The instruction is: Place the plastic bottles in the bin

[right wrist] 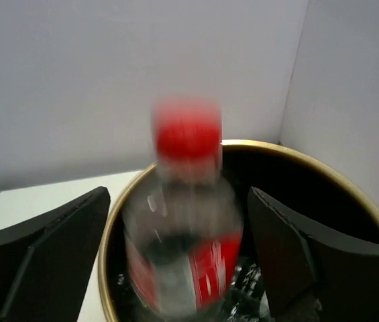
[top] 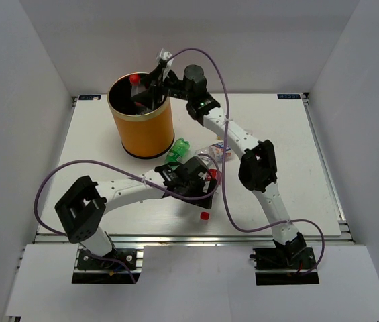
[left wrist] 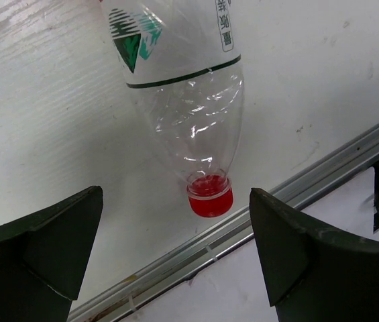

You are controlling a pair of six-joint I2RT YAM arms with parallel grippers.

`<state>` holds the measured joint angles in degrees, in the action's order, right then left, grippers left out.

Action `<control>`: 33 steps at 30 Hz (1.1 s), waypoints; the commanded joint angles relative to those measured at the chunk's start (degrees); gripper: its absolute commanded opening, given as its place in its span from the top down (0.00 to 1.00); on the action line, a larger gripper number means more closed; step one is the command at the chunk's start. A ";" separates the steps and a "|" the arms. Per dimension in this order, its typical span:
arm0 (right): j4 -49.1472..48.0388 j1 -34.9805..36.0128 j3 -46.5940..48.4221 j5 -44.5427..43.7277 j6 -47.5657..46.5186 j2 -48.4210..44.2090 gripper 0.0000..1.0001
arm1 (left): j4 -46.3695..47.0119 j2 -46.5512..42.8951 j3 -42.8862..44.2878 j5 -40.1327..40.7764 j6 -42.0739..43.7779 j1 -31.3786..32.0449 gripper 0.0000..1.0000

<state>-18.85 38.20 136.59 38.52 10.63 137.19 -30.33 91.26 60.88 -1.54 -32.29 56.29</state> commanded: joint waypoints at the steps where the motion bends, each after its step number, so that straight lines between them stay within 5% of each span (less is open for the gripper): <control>1: -2.51 0.39 0.60 -3.01 -0.70 0.36 0.10 | -2.11 -0.56 2.31 4.00 -1.98 0.66 0.00; 15: 7.23 -12.16 -9.93 -8.38 0.09 -19.04 0.10 | 3.70 6.73 4.06 5.14 -2.51 2.33 0.00; 26: 13.75 -22.46 -43.06 -2.32 -5.80 -41.54 0.10 | 10.28 8.84 8.10 3.91 -0.50 2.33 0.00; 33: 16.82 -25.27 -51.59 -0.47 -5.80 -47.97 0.10 | 5.12 22.19 21.81 7.42 5.05 2.33 0.00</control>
<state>-2.72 14.33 86.89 36.23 5.56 93.76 -23.31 109.67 77.78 3.22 -30.33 58.37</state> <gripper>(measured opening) 0.900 0.997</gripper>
